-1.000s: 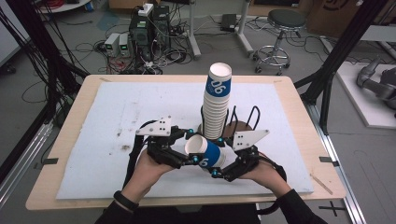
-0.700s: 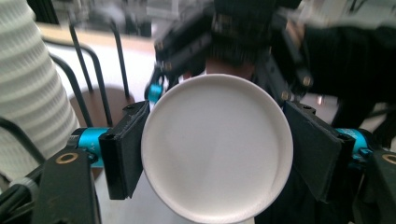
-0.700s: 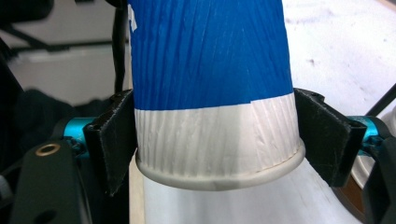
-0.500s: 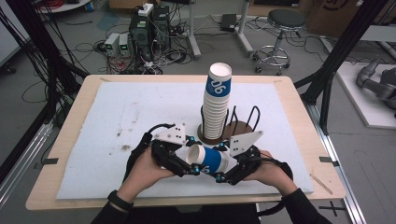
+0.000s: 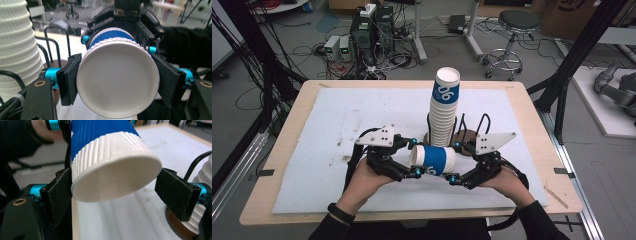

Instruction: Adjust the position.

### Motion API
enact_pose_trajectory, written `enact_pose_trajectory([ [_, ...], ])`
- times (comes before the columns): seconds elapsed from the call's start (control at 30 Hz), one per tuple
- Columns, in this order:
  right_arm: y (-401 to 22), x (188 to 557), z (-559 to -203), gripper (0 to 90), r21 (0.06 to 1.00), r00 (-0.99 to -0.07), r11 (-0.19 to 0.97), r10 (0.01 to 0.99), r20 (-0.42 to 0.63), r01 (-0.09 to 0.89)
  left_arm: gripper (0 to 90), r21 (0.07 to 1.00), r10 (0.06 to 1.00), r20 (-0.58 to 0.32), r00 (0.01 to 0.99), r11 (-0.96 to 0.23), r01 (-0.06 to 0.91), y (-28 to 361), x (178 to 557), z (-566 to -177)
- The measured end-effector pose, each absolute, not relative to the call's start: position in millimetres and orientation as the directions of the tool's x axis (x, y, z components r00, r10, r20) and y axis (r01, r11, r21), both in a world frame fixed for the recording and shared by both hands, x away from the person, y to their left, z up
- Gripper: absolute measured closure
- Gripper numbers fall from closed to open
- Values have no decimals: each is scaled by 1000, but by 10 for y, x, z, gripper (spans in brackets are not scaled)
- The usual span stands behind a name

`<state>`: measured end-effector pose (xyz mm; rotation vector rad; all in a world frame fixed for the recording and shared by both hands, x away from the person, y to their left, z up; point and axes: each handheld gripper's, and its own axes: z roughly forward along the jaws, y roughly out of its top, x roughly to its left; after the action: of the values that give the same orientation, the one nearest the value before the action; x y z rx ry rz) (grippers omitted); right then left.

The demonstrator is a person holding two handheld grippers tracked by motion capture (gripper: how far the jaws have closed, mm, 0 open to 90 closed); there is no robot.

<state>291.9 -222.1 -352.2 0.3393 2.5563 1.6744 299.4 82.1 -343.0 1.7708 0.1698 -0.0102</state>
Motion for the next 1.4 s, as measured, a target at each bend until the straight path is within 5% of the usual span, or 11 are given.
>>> enact_pose_trajectory([
  [0.3, -2193, 2933, -3533, 163, 929, -967, 318, 225, 117, 186, 292, 982, 108, -115, 987, -137, 129, 815, 2997, -3490],
  [0.8, -2200, 2867, -3427, 187, 898, -970, 436, 236, -50, 59, 224, 927, 180, -101, 978, -340, 158, 751, 2945, -3381],
  [1.03, -2158, 2854, -3446, 199, 888, -974, 458, 217, -68, 40, 305, 904, 153, -82, 985, -405, 139, 709, 2955, -3444],
  [1.4, -2182, 2864, -3458, 200, 897, -974, 438, 220, -46, 56, 225, 889, 141, -76, 987, -439, 131, 699, 2944, -3425],
])
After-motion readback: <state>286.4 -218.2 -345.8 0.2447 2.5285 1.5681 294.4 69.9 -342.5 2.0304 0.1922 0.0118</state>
